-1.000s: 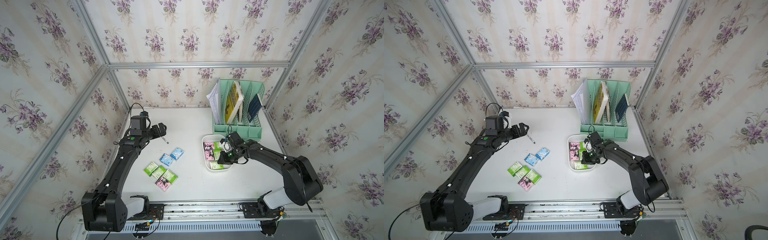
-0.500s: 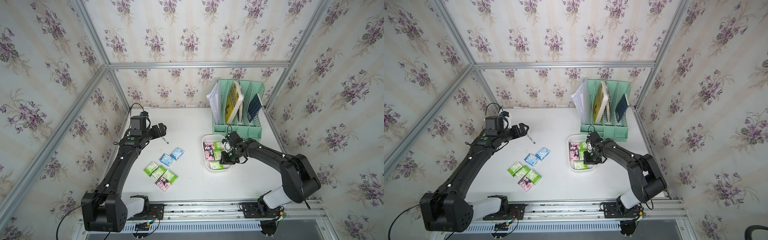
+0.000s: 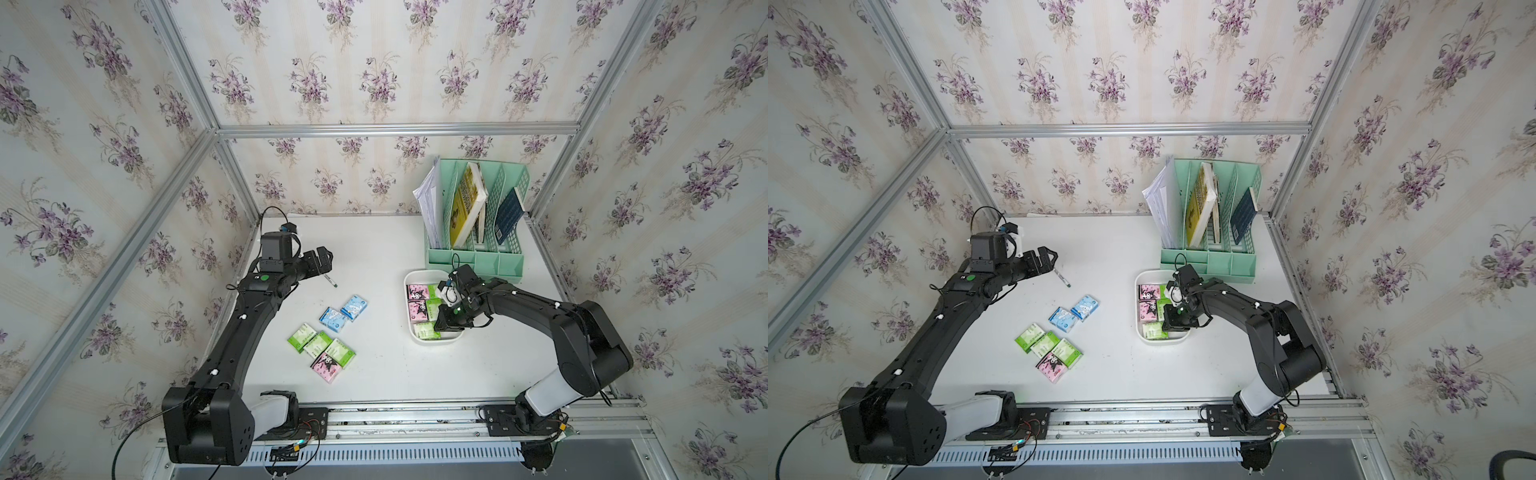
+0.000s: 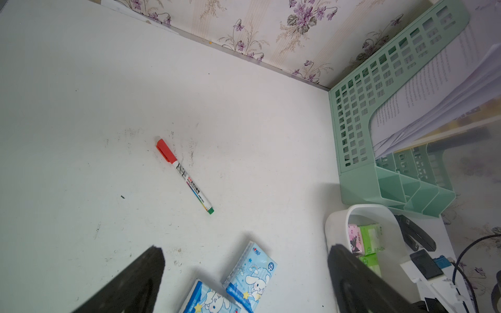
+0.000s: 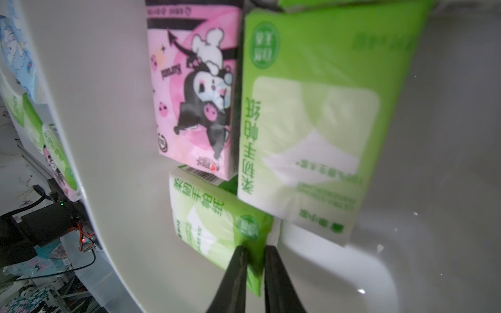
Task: Put the pocket tissues into the storage box
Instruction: Place the pocket tissues in the storage box, then pick up the pocket tissues from the center of the board.
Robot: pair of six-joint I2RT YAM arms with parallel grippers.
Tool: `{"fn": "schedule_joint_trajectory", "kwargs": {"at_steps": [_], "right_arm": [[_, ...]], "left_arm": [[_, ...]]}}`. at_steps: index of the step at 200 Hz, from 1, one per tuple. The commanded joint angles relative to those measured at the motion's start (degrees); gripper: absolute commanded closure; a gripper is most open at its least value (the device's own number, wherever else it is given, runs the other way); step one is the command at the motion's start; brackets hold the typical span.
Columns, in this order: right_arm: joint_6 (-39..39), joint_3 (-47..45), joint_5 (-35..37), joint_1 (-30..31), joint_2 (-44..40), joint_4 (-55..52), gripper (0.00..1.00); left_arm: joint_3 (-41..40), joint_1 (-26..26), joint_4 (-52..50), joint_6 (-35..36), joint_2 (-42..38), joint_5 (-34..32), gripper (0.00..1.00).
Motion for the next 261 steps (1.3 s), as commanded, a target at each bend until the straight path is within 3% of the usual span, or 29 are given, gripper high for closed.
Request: {"fn": "schedule_joint_trajectory", "kwargs": {"at_steps": [1, 31, 59, 115, 140, 167, 214, 261], "right_arm": [[-1.2, 0.2, -4.3, 0.1, 0.0, 1.5, 0.82], [-2.9, 1.1, -2.5, 0.1, -1.7, 0.0, 0.72], [-4.5, 5.1, -0.6, 0.1, -2.6, -3.5, 0.55], [-7.7, 12.7, 3.7, 2.2, -2.6, -3.2, 0.51], [-9.4, 17.4, 4.6, 11.3, 0.2, -0.3, 0.49], [-7.5, 24.2, 1.9, 14.8, 7.5, 4.8, 0.45], [-4.9, 44.1, 2.7, 16.0, 25.6, 0.8, 0.44], [-4.6, 53.1, 0.9, 16.0, 35.2, -1.3, 0.43]], "left_arm": [[0.0, 0.0, 0.5, -0.4, 0.3, 0.3, 0.01], [-0.2, -0.1, 0.6, -0.5, -0.1, 0.1, 0.01], [-0.1, -0.1, 0.6, -0.5, -0.2, 0.0, 0.01], [0.1, 0.0, 0.3, -2.3, -0.6, -1.9, 0.01], [1.0, 0.1, 0.0, -3.2, 0.3, -2.5, 0.01], [1.2, 1.6, 1.4, -4.6, 1.6, 1.8, 0.01], [3.0, 3.7, -0.2, -3.4, 1.8, 5.4, 0.01], [0.5, 7.3, -0.3, -2.8, -0.7, 9.5, 0.01]]}}
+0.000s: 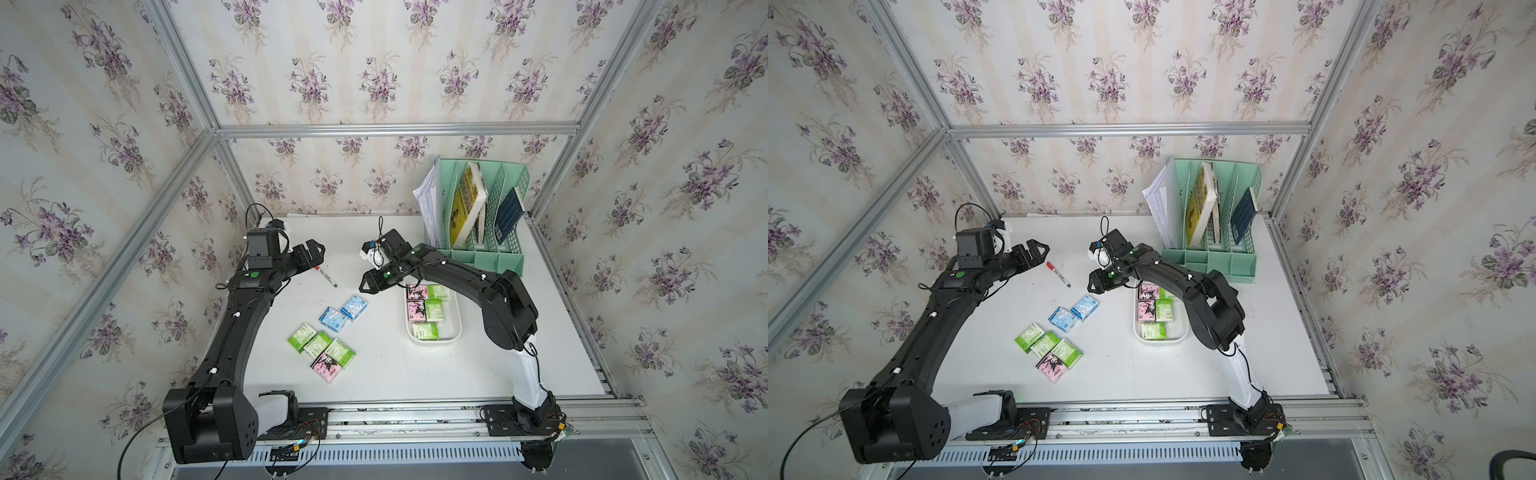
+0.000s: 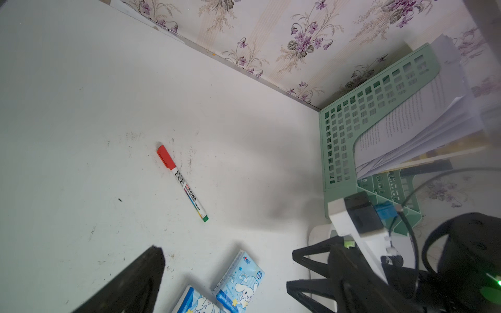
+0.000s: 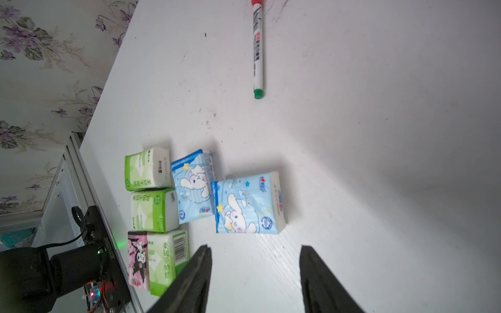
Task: Put the pocket tissues into the storage box
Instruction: Pick up the pocket tissues from the center of the board.
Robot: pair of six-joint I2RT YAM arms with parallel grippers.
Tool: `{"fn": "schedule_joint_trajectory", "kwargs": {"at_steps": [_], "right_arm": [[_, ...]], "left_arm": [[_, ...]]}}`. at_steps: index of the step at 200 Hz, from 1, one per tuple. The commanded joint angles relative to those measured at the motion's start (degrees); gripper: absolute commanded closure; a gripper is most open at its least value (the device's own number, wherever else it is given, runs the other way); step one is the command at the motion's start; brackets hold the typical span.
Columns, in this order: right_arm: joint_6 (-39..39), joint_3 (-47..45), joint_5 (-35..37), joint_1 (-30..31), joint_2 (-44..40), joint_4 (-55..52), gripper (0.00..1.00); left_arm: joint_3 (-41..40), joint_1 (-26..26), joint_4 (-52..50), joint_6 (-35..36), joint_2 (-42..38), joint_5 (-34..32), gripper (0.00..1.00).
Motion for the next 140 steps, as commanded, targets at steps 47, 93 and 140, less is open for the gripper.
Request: {"fn": "schedule_joint_trajectory", "kwargs": {"at_steps": [47, 93, 140], "right_arm": [[0.5, 5.1, -1.9, 0.7, 6.7, -3.2, 0.43], [0.4, 6.4, -2.0, 1.4, 9.0, -3.7, 0.42], [-0.5, 7.2, -3.8, 2.3, 10.7, -4.3, 0.43]], "left_arm": [[-1.9, 2.5, -0.5, 1.2, -1.3, 4.2, 0.01], [-1.9, 2.4, -1.2, 1.8, -1.5, 4.0, 0.01], [-2.1, 2.5, -1.9, 2.4, -2.0, 3.1, 0.01]]}}
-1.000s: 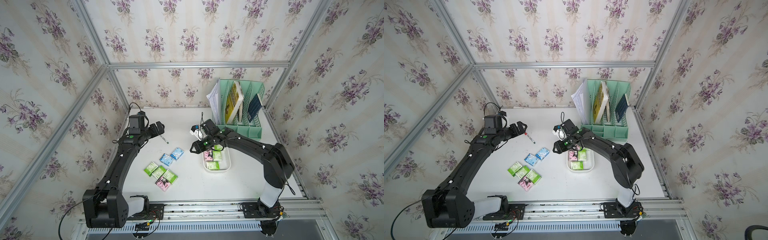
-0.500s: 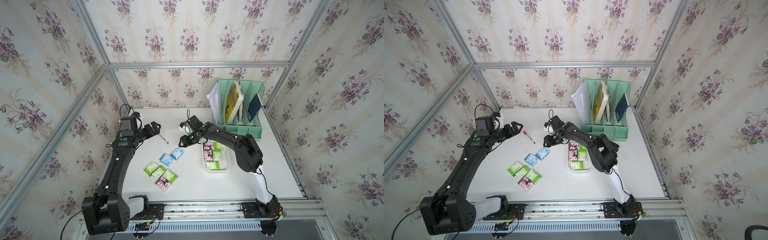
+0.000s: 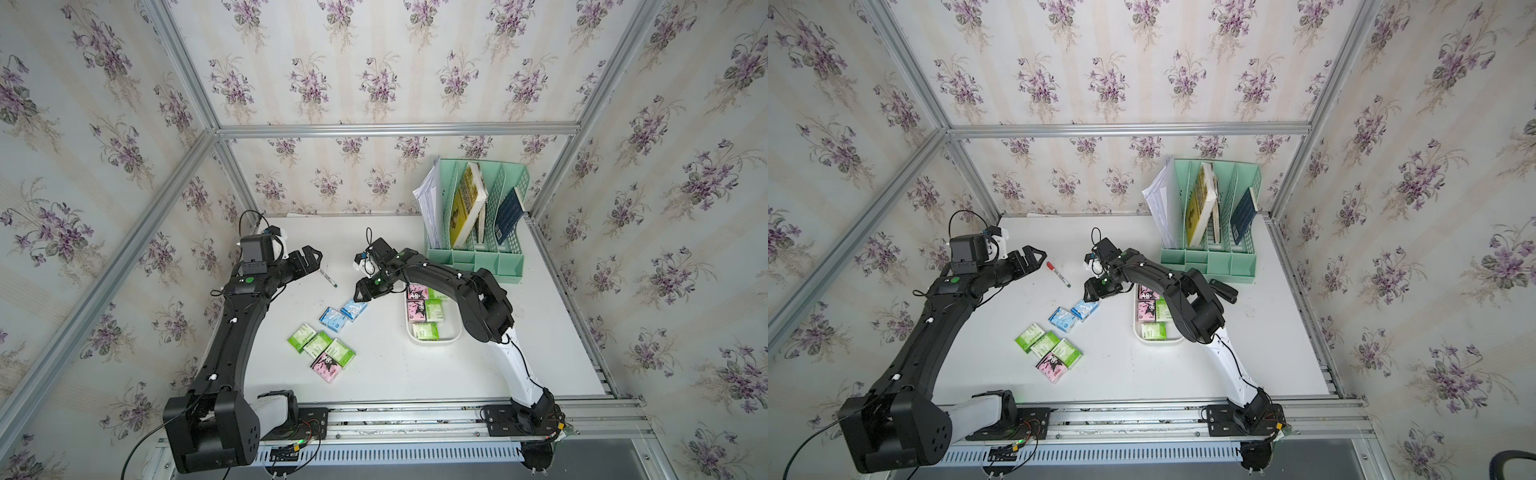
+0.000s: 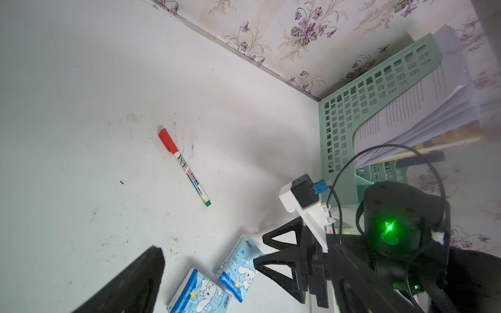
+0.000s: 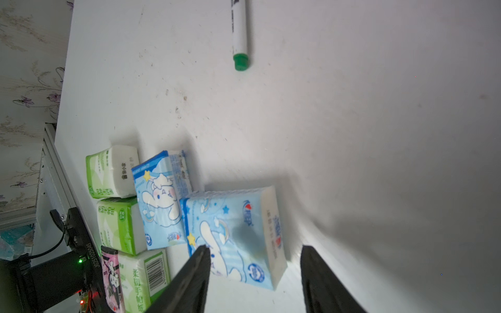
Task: Put the pocket tissues into the storage box
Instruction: Pick up the pocket tissues from the center of the board.
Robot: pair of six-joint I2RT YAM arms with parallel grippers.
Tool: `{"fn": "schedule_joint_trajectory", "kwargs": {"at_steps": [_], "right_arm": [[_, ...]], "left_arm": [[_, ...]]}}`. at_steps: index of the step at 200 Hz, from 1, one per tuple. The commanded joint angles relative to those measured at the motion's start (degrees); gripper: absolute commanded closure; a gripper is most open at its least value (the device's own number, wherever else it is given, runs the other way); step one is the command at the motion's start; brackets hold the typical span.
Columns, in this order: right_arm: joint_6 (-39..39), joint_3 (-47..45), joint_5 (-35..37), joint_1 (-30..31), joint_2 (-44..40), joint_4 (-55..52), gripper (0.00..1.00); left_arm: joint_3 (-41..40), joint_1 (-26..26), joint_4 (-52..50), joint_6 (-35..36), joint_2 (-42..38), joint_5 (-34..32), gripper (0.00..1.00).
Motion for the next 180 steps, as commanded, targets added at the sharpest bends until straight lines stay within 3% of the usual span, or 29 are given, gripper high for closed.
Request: {"fn": "schedule_joint_trajectory", "kwargs": {"at_steps": [1, 49, 91, 110, 180], "right_arm": [[-1.1, 0.4, -1.6, 0.6, 0.7, -0.7, 0.43], [-1.1, 0.7, -2.5, 1.1, 2.3, -0.8, 0.55], [-0.3, -0.3, -2.0, 1.1, 2.2, -0.1, 0.90], [0.0, -0.4, -1.3, 1.1, 1.7, 0.0, 1.00], [2.8, -3.3, 2.6, -2.2, -10.6, 4.0, 1.00]], "left_arm": [[-0.1, 0.1, 0.0, 1.3, -0.4, -0.3, 0.01], [-0.6, 0.1, -0.4, 1.5, -0.9, -1.0, 0.01], [-0.6, 0.1, -0.6, 1.6, -1.0, -1.2, 0.01], [-0.6, 0.1, -0.6, 1.6, -1.2, -1.2, 0.01], [-1.0, 0.1, 0.0, 0.8, -1.2, -1.3, 0.01]]}}
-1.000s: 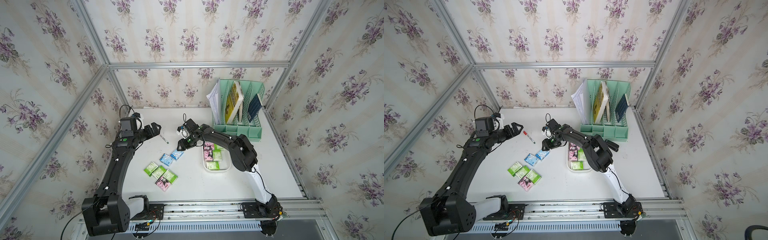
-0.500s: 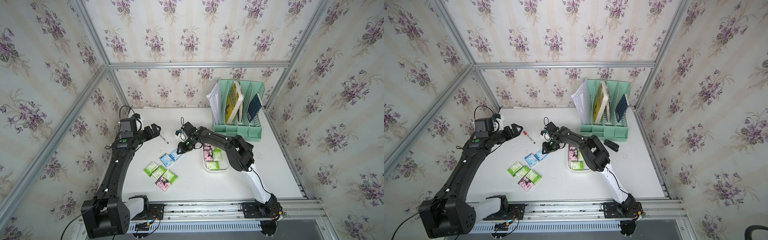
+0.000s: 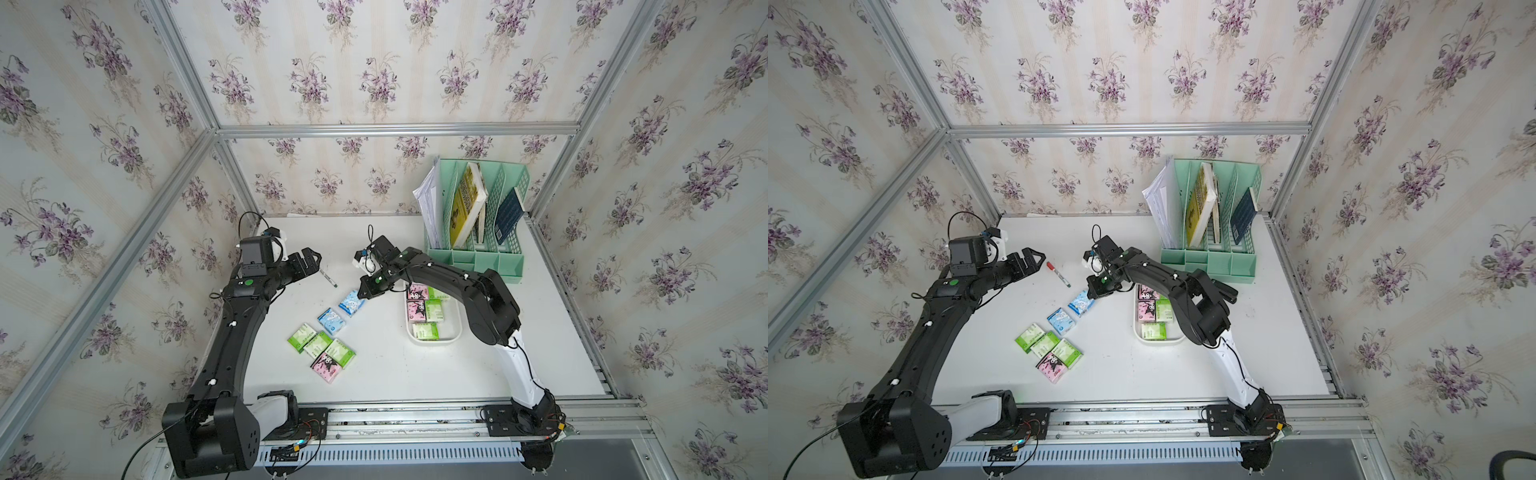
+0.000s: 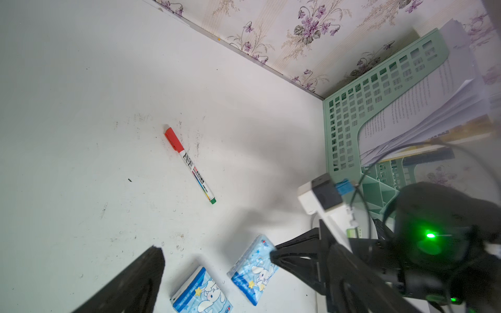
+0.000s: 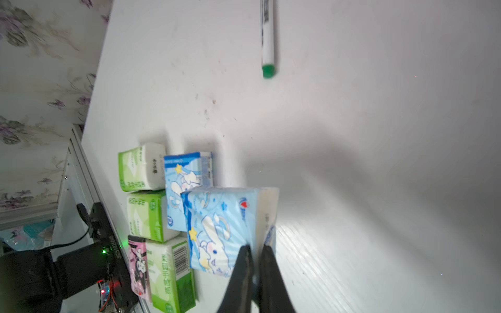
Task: Put the pocket tissues into the storage box
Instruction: Pick up the pocket tissues from the center of the board, then place the pocket tissues in the storage box.
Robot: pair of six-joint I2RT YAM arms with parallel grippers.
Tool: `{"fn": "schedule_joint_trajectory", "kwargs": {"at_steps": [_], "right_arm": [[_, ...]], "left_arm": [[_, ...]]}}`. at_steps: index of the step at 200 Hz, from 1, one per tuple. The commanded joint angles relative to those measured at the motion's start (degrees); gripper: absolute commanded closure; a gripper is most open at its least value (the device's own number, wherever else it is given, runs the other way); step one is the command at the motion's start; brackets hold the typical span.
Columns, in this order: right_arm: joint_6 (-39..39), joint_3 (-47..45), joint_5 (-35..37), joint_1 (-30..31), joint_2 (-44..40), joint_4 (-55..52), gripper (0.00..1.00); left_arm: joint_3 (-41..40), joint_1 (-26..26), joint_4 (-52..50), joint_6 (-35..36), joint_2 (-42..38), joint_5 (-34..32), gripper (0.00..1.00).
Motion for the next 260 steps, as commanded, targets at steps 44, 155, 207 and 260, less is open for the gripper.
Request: {"fn": "schedule_joint_trajectory", "kwargs": {"at_steps": [44, 155, 207, 260], "right_arm": [[0.0, -12.6, 10.8, -7.3, -18.4, -1.3, 1.00], [0.5, -39.7, 26.3, -16.3, -45.3, -16.4, 1.00], [1.5, -43.9, 27.0, -16.3, -47.8, -18.4, 1.00], [3.2, -45.1, 25.1, -15.5, -47.6, -17.0, 1.00]], "left_arm": [[-1.2, 0.0, 1.6, -0.6, -0.7, 0.2, 0.01], [-1.8, -2.1, 6.0, -0.3, 1.7, 2.0, 0.01], [-0.9, -2.2, 4.0, 1.5, 1.6, 0.7, 0.01], [-0.6, -2.3, 4.5, 0.9, 2.5, 0.5, 0.01]]}}
